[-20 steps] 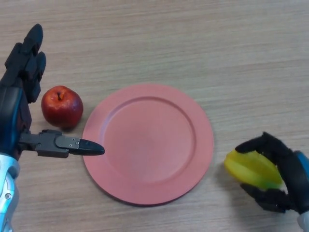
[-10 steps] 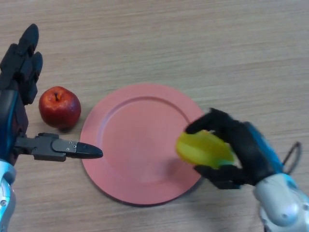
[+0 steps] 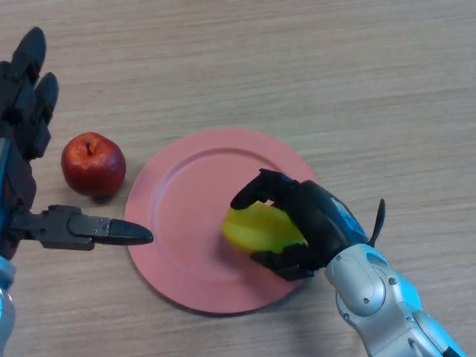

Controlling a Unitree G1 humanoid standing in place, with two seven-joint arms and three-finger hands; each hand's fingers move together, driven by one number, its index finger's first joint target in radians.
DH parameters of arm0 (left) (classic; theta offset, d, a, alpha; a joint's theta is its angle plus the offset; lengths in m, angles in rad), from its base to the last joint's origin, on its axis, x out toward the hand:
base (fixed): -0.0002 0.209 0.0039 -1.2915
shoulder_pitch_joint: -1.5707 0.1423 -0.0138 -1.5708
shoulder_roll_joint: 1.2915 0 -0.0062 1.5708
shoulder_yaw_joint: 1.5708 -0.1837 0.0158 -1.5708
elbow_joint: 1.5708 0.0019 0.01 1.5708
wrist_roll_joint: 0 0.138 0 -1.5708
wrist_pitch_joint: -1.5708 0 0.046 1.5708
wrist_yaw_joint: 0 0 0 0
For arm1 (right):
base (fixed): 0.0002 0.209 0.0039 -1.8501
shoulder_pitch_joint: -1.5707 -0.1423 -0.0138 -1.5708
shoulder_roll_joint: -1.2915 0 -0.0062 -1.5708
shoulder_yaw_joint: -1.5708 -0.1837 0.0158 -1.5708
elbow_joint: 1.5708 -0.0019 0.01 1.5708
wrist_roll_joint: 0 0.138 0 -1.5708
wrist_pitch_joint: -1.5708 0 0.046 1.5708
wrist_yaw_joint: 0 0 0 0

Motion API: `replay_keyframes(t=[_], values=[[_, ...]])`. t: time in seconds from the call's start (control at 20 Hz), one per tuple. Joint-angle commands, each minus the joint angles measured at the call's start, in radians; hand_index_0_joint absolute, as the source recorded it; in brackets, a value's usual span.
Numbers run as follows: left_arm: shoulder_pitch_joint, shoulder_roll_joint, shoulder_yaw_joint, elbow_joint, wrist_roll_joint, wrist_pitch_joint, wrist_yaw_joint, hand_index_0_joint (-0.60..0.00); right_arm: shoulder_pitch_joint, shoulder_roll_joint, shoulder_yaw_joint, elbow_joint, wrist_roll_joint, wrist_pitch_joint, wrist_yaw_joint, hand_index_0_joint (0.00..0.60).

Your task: Pick up the yellow starfruit and place it on the plate

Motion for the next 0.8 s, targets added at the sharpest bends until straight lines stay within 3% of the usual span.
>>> replay_keyframes(t=[0.05,0.1,0.15,0.45,0.8], values=[[-0.019,0.03,0.075,-0.077,-0.025,-0.078,0.009,0.0,-0.06,0.004,-0.02,-0.045,0.052,-0.123,-0.079,0.15],[-0.016,0.03,0.077,-0.082,-0.021,-0.078,0.005,0.0,-0.07,0.004,-0.022,-0.04,0.077,-0.133,-0.092,0.053],[-0.011,0.029,0.079,-0.088,-0.014,-0.079,-0.001,0.0,-0.082,0.004,-0.026,-0.033,0.105,-0.146,-0.107,0.0],[-0.033,0.031,0.054,-0.098,-0.003,-0.038,0.011,0.0,-0.106,0.004,-0.09,-0.105,0.235,-0.175,-0.154,0.0],[-0.022,0.016,0.03,-0.053,0.023,-0.088,0.025,0.0,-0.039,0.004,-0.365,-0.408,0.331,-0.117,-0.006,0.0]])
